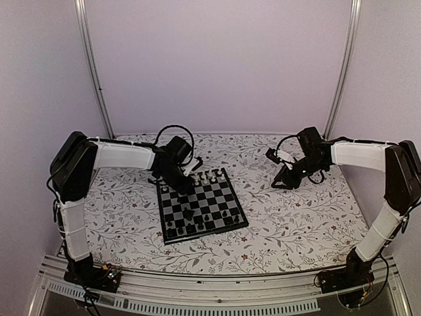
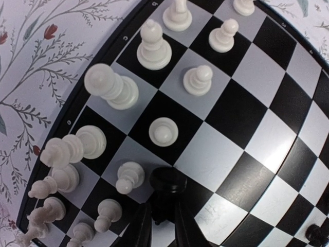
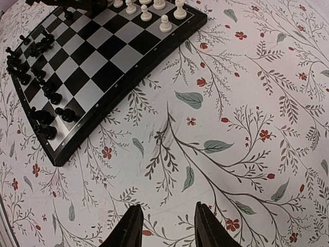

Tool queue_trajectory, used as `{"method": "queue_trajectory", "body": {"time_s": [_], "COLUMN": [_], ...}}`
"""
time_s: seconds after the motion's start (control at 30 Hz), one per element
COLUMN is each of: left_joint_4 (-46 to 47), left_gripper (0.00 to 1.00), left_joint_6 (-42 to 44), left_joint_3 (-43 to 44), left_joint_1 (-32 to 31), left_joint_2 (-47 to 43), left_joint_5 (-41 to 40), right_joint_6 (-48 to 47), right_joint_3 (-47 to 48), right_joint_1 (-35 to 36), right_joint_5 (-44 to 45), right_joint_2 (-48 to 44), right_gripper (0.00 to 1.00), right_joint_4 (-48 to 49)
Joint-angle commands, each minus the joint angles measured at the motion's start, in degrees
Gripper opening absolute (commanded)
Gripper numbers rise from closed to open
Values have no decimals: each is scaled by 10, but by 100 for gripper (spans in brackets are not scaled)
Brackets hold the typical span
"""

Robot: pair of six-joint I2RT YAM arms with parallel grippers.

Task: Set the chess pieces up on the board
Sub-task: Pick up the chess piece from the chessboard.

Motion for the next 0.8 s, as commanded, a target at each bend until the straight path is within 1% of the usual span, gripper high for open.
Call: {"method": "queue_trajectory", "body": {"time_s": [0.0, 0.17, 0.33, 0.53, 0.63, 0.77], "left_joint_4": [2, 1, -3, -29, -41, -56], "left_gripper": [20, 19, 13, 11, 11, 11], "left_joint_6": [-5, -5, -8, -11, -10, -9], "left_joint_3": [0, 0, -3, -5, -9, -8], "left_joint_1": [6, 5, 3, -8, -13, -19], "left_joint_2": [16, 21, 18, -16, -37, -59], "left_joint_5": [14, 18, 19, 13, 24, 48], "right_joint_6": [-3, -3, -3, -4, -13, -26], "right_joint_3": [14, 14, 15, 17, 22, 39], "right_joint_1": [-2, -1, -2, -1, 2, 23], "right_joint_5": [-12, -17, -22, -44, -76, -90], "right_joint_2": [6, 6, 6, 5, -2, -13], "right_gripper": [36, 36, 36, 36, 36, 36], "right_joint_4": [-5, -7, -9, -15, -24, -40]}}
